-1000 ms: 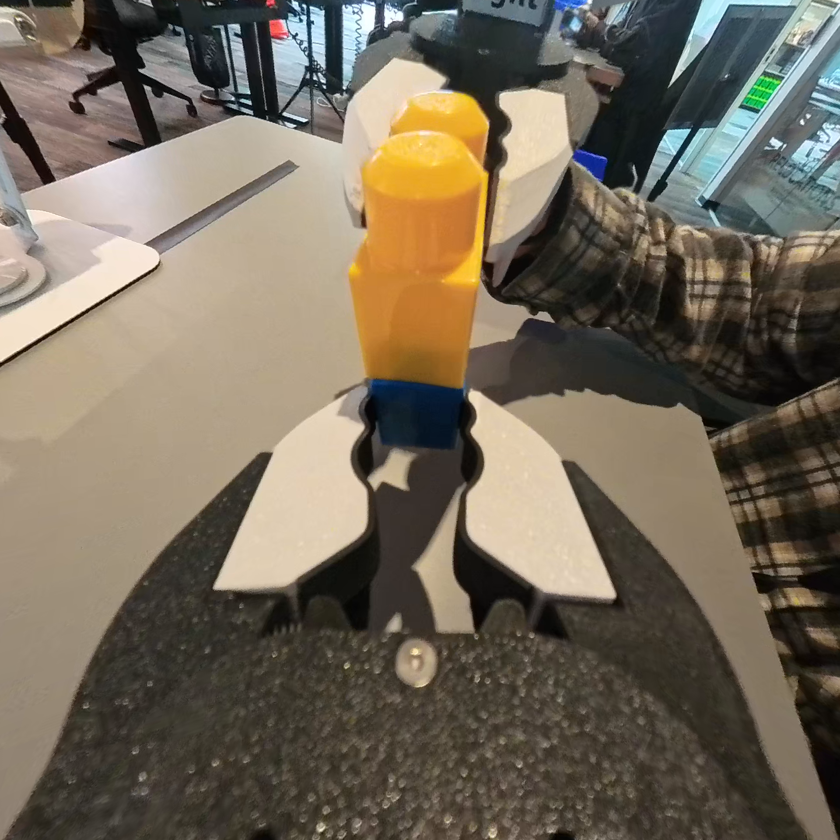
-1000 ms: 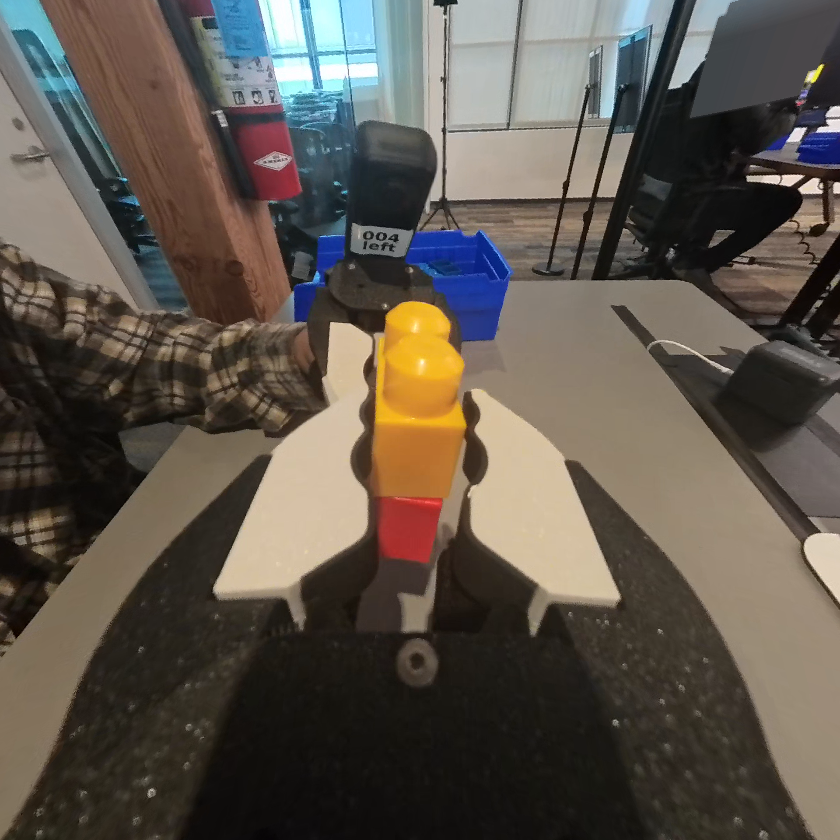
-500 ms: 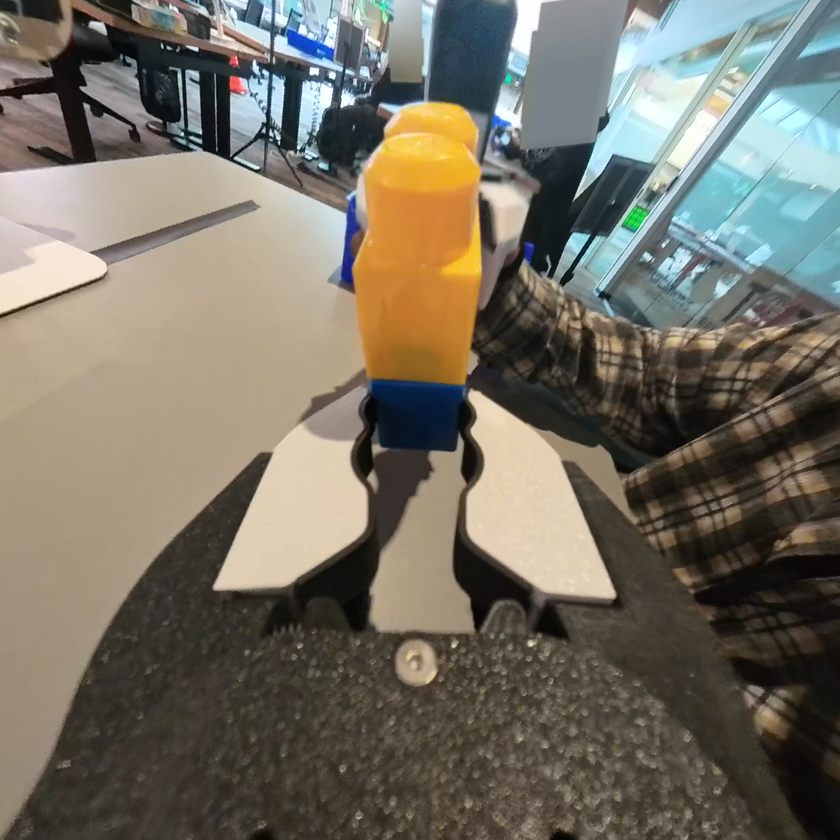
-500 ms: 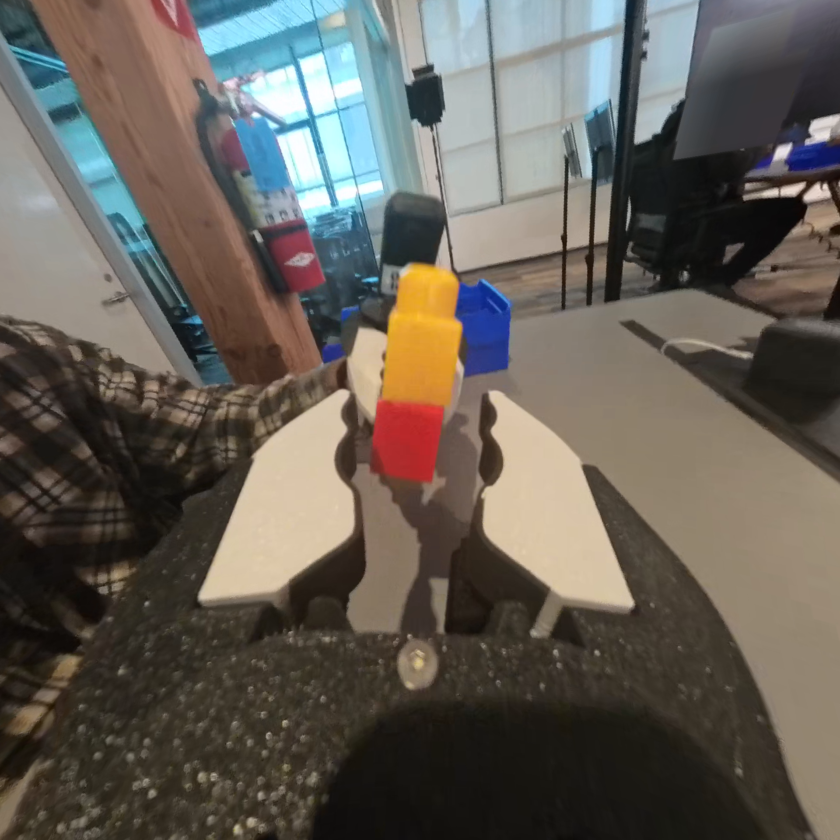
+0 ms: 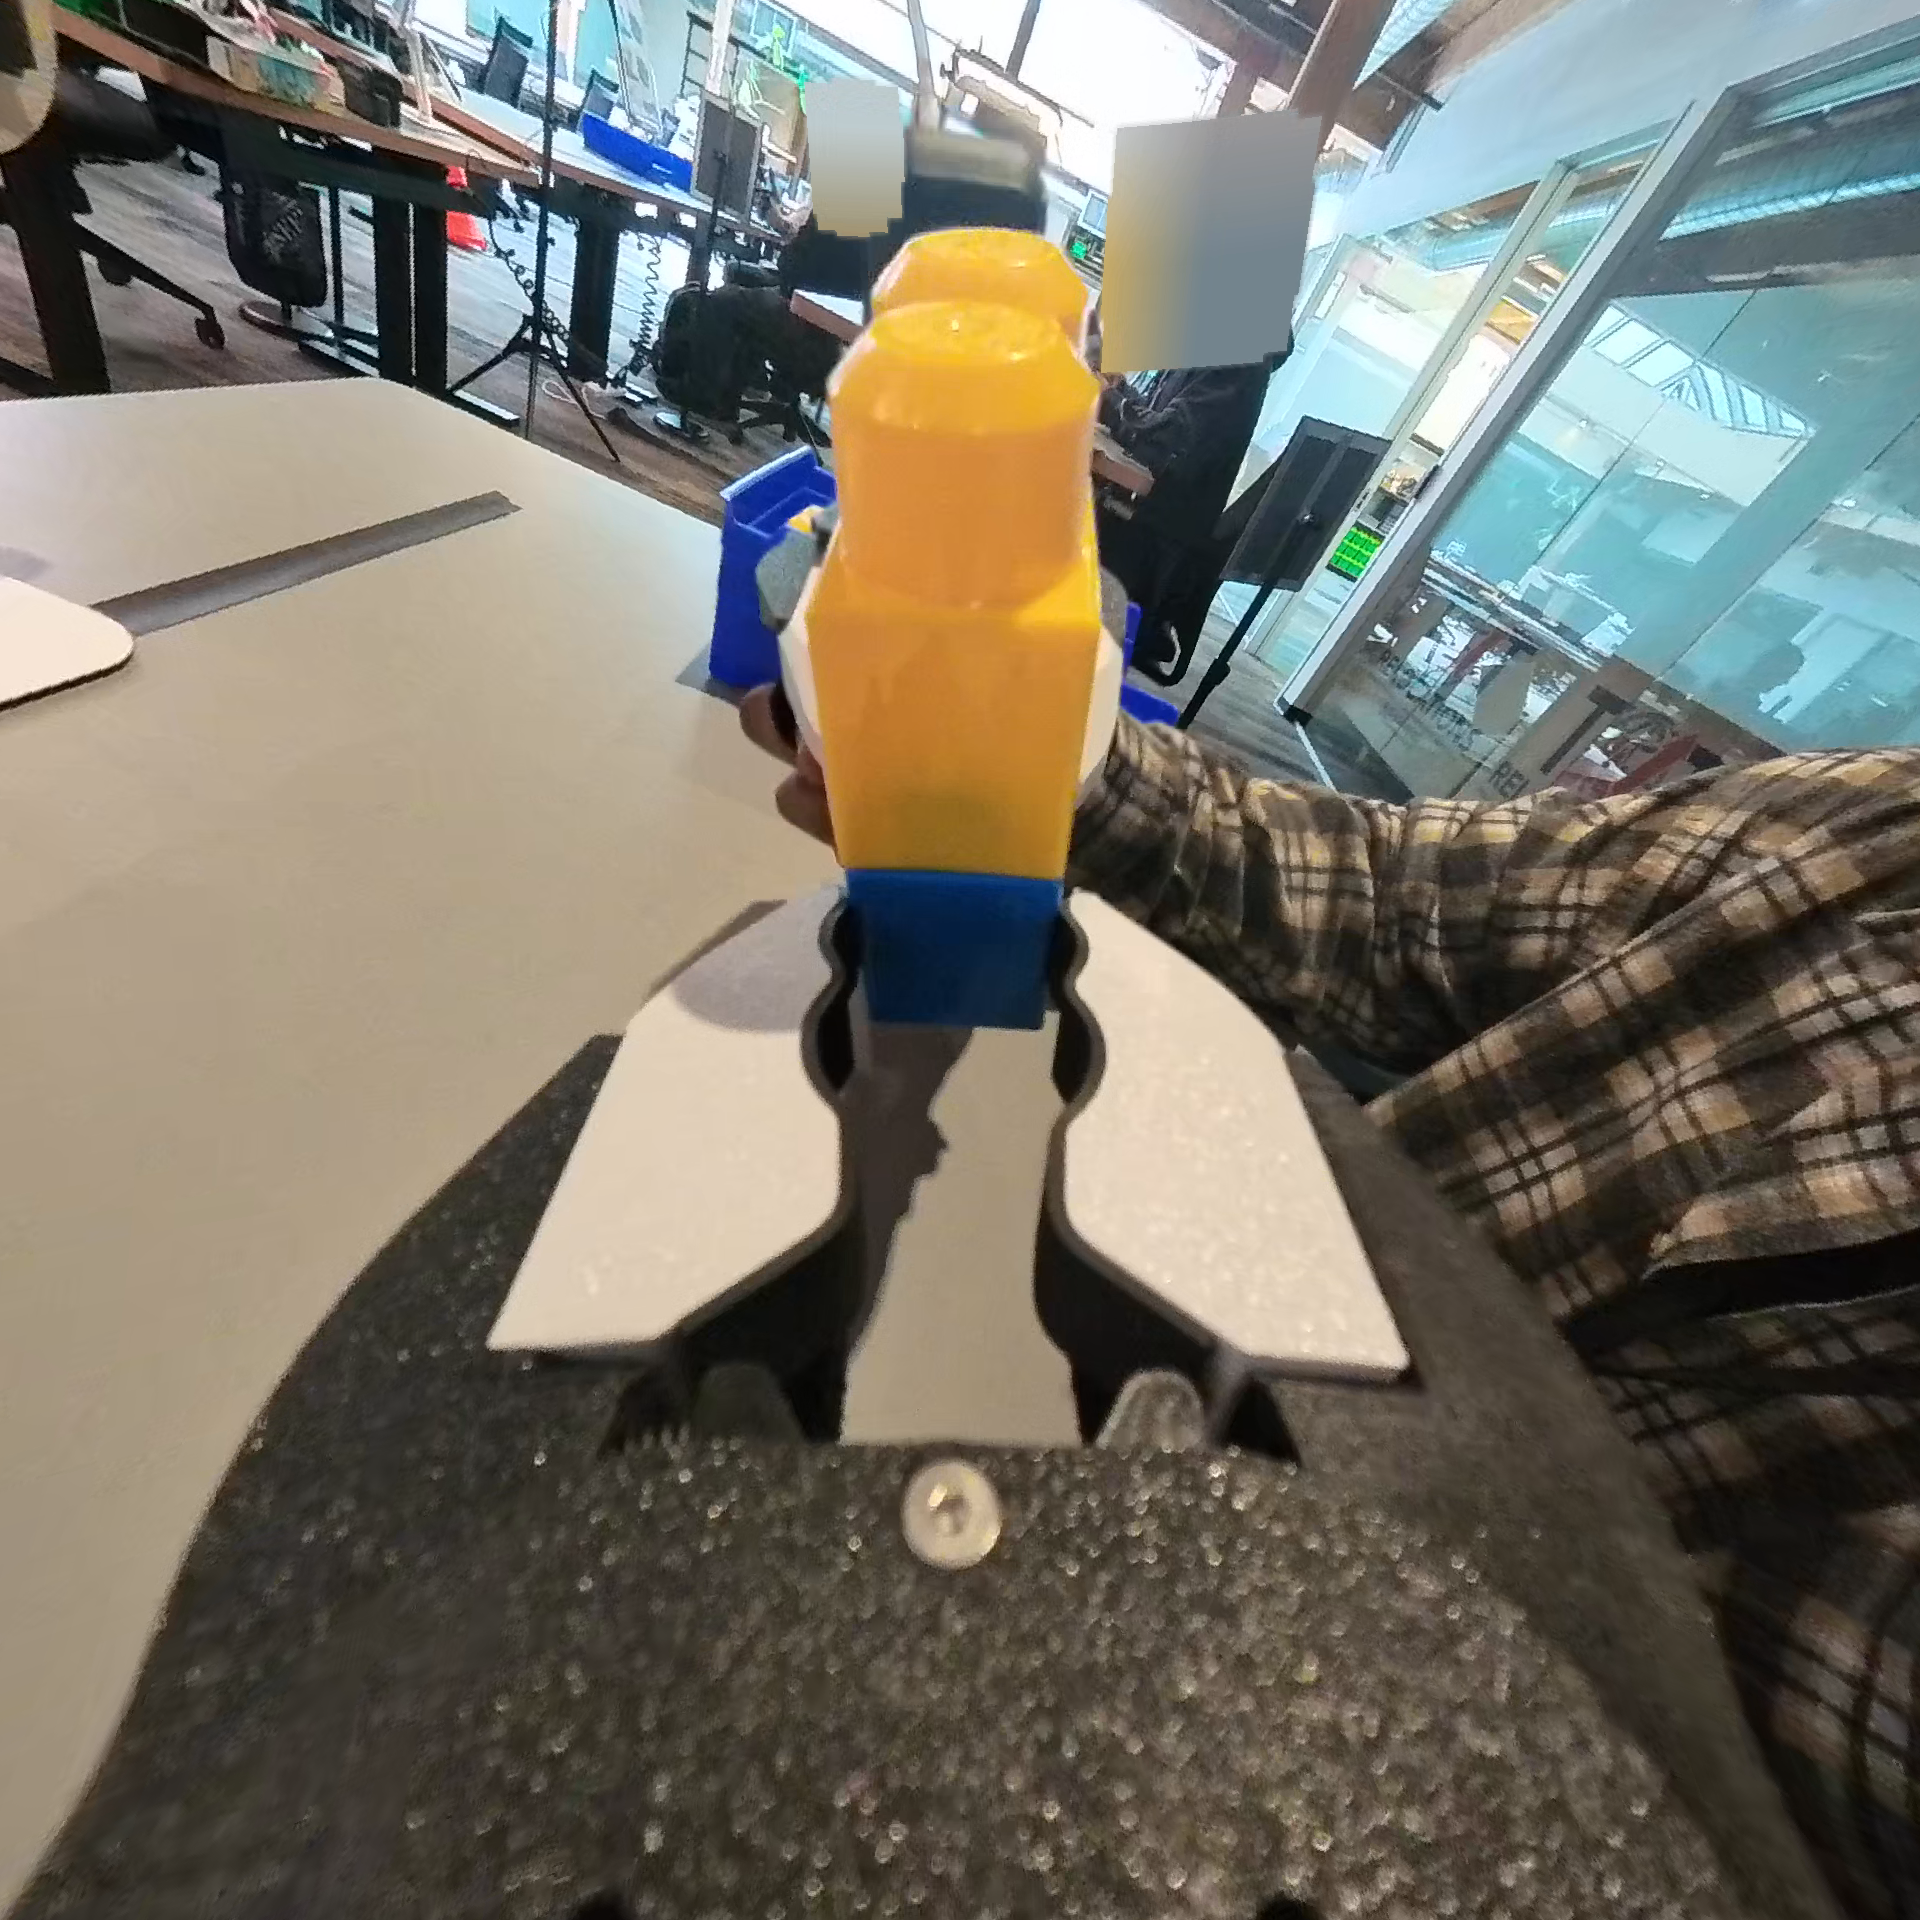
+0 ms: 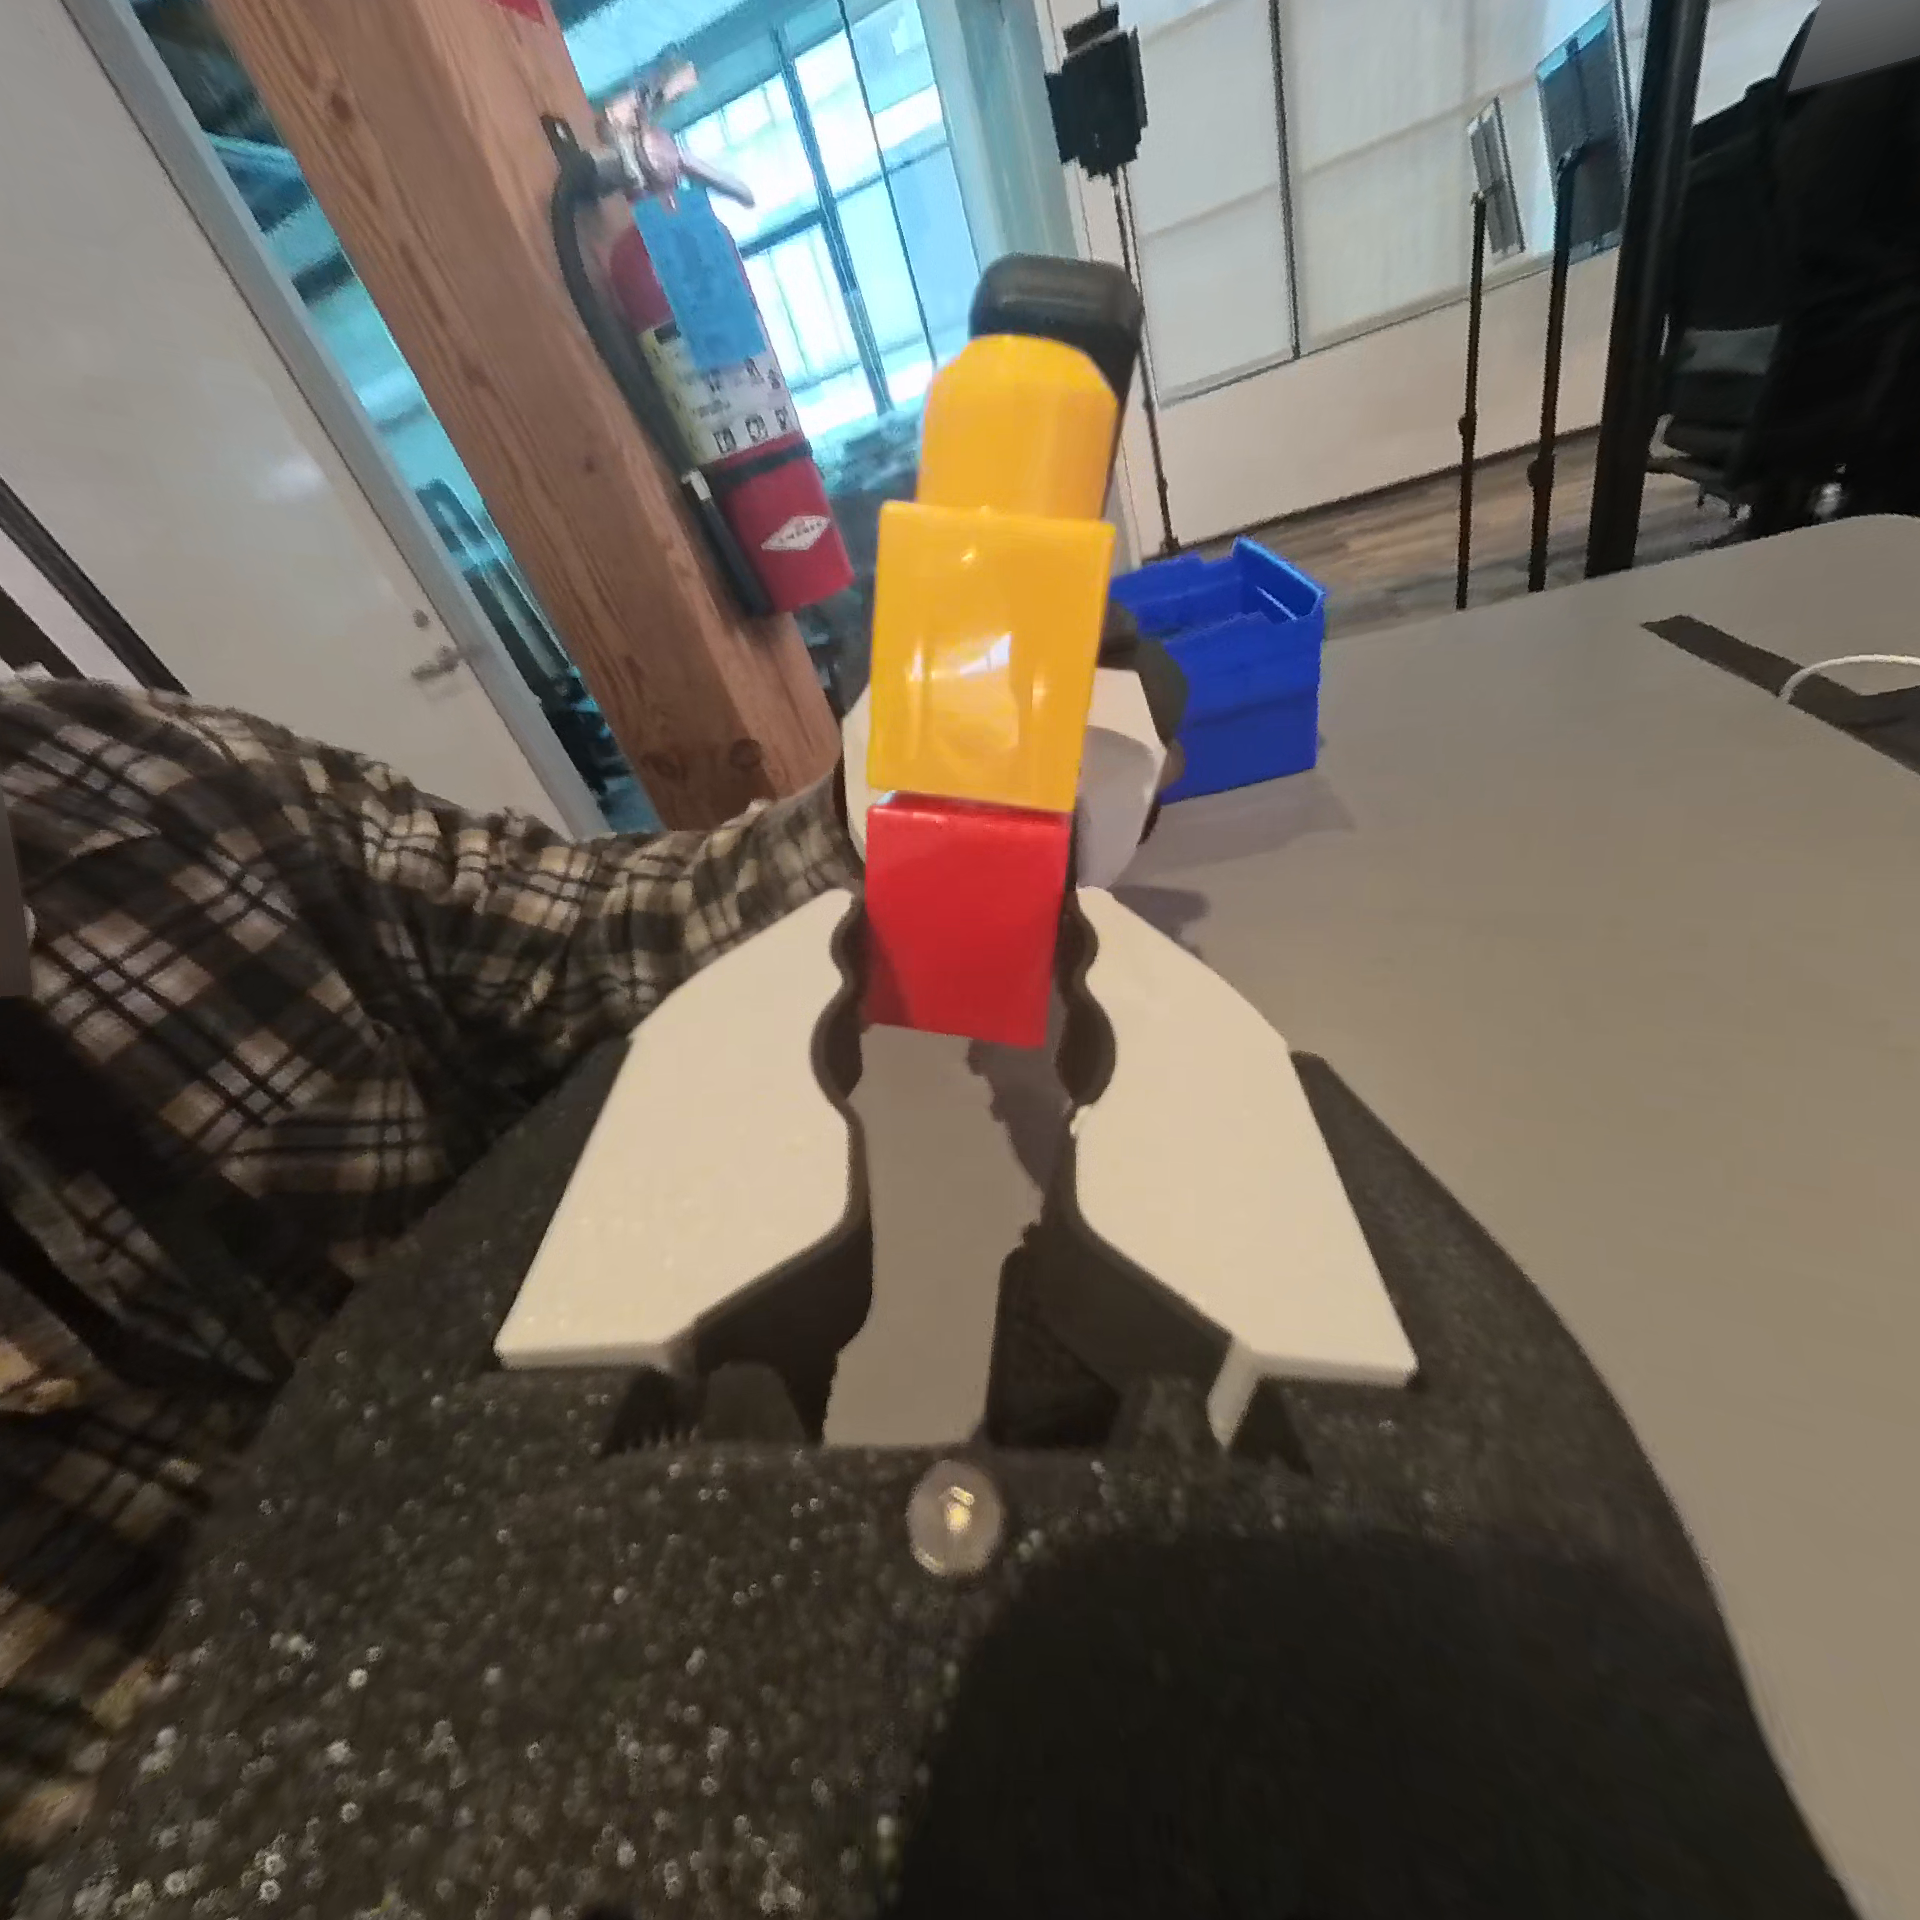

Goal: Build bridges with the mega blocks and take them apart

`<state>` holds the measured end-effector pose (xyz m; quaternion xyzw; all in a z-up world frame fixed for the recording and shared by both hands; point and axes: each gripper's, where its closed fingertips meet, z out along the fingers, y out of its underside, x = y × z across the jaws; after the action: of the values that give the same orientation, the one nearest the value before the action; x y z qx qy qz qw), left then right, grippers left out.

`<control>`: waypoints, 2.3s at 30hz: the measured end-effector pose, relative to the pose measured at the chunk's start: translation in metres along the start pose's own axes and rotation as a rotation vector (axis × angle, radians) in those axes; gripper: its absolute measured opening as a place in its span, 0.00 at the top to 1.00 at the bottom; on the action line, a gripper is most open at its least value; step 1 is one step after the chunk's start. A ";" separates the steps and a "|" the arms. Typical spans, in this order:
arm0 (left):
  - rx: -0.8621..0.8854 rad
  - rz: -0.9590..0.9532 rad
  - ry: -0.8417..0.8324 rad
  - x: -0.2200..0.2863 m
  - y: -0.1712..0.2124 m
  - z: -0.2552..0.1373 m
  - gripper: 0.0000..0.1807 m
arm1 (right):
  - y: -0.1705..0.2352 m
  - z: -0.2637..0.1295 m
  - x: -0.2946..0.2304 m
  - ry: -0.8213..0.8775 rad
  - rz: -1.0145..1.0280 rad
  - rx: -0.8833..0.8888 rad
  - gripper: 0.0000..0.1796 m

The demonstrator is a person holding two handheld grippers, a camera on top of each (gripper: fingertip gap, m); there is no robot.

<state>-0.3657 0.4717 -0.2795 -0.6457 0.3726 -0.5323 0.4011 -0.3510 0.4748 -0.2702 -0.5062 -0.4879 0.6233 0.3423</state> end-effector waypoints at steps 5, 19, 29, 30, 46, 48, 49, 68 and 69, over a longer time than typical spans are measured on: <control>-0.028 0.015 -0.033 -0.005 0.004 0.000 0.80 | 0.003 0.000 0.005 0.002 -0.008 0.059 0.81; -0.189 0.166 -0.134 -0.021 0.041 0.030 0.80 | -0.017 -0.038 0.012 0.261 -0.274 -0.250 0.65; -0.451 0.233 -0.177 -0.046 0.100 0.051 0.80 | 0.063 -0.045 0.024 0.215 -0.115 -0.796 0.82; -0.481 0.231 -0.179 -0.047 0.106 0.053 0.80 | 0.068 -0.045 0.025 0.220 -0.112 -0.827 0.82; -0.389 0.088 -0.140 -0.055 0.080 -0.008 0.85 | 0.091 -0.037 0.024 0.252 -0.141 -1.186 0.82; -0.360 0.098 -0.162 -0.057 0.073 -0.013 0.85 | 0.092 -0.037 0.024 0.265 -0.129 -1.214 0.82; -0.353 0.103 -0.171 -0.058 0.071 -0.015 0.85 | 0.092 -0.037 0.024 0.275 -0.124 -1.219 0.82; -0.286 0.083 -0.242 -0.074 0.062 -0.032 0.82 | 0.101 -0.026 0.030 0.142 -0.403 -1.392 0.80; -0.289 0.079 -0.242 -0.075 0.063 -0.032 0.82 | 0.103 -0.024 0.030 0.144 -0.398 -1.398 0.81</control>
<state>-0.4124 0.5107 -0.3623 -0.7406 0.4196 -0.3754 0.3666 -0.3282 0.4793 -0.3774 -0.5481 -0.8308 0.0572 0.0772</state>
